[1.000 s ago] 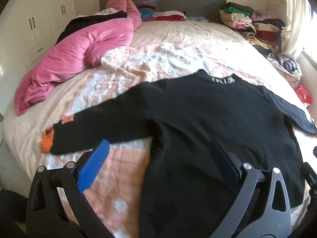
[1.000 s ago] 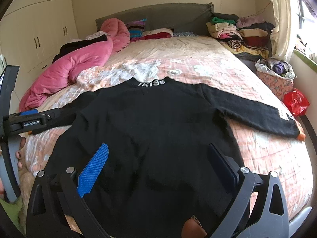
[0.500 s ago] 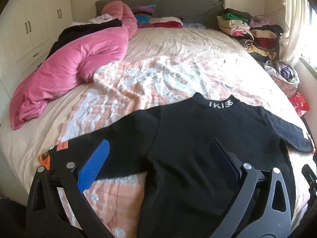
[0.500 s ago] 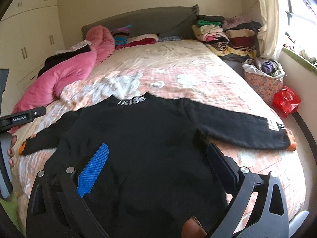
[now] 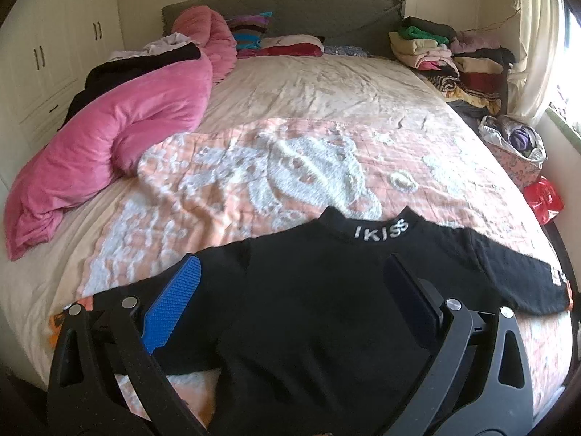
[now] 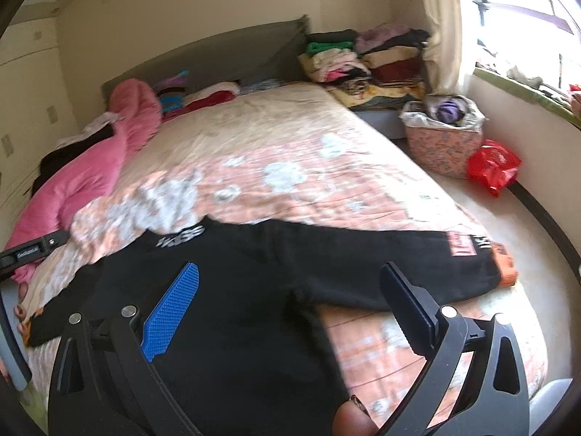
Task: Fold small clothes
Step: 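Move the right gripper to the orange cuff of a sleeve and grasp it, then lift the sleeve with the right gripper and carry it across the shirt body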
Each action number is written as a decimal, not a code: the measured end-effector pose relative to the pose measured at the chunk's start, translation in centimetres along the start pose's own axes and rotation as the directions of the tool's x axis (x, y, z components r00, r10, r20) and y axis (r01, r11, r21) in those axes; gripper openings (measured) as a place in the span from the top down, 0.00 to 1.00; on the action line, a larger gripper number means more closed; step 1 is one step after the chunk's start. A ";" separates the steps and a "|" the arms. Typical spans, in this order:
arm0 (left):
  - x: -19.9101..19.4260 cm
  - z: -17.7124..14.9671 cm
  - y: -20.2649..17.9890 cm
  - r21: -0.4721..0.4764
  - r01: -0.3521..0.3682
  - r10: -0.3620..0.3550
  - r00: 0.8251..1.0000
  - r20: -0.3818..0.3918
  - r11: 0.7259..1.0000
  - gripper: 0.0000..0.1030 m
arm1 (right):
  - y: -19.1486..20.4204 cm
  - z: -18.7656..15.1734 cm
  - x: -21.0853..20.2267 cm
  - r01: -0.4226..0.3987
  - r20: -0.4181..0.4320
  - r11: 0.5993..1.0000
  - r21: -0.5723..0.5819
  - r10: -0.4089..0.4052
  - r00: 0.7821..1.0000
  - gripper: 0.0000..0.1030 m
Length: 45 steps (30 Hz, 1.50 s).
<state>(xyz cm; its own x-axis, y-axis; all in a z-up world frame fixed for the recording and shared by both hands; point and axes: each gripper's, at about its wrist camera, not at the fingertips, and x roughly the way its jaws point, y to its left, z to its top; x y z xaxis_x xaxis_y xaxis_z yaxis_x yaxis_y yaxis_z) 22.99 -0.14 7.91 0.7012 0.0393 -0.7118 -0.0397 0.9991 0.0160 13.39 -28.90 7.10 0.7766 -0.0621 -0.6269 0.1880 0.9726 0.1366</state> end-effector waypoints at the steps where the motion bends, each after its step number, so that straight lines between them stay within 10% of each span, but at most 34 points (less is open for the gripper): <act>1: 0.3 0.3 -0.4 -0.006 0.006 -0.006 1.000 -0.001 1.000 0.08 | -0.8 0.4 0.2 0.020 0.006 1.000 0.014 -0.020 1.000 0.04; 20: 5.5 -1.3 -8.3 0.076 0.100 -0.100 0.995 -0.001 0.992 0.08 | -12.5 1.1 3.5 0.231 -0.066 0.932 0.278 -0.221 0.973 0.04; 39: 9.7 -4.9 -9.1 0.098 0.189 -0.174 0.975 -0.138 0.977 0.08 | -22.8 -4.1 8.8 0.299 -0.242 0.730 0.615 -0.186 0.952 0.04; 45: 10.0 -4.8 -7.6 0.081 0.161 -0.150 0.980 -0.133 0.984 0.08 | -25.6 -5.1 10.7 0.287 -0.230 0.658 0.696 -0.174 0.958 0.27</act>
<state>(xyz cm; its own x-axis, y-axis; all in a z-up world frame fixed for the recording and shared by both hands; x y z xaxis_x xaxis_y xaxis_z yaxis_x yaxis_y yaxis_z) 26.91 -7.46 -2.70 0.5980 -0.1132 -0.7934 0.1316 0.9904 -0.0421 13.81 -53.34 -7.00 0.5727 -0.1770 -0.8004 0.7650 0.4664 0.4442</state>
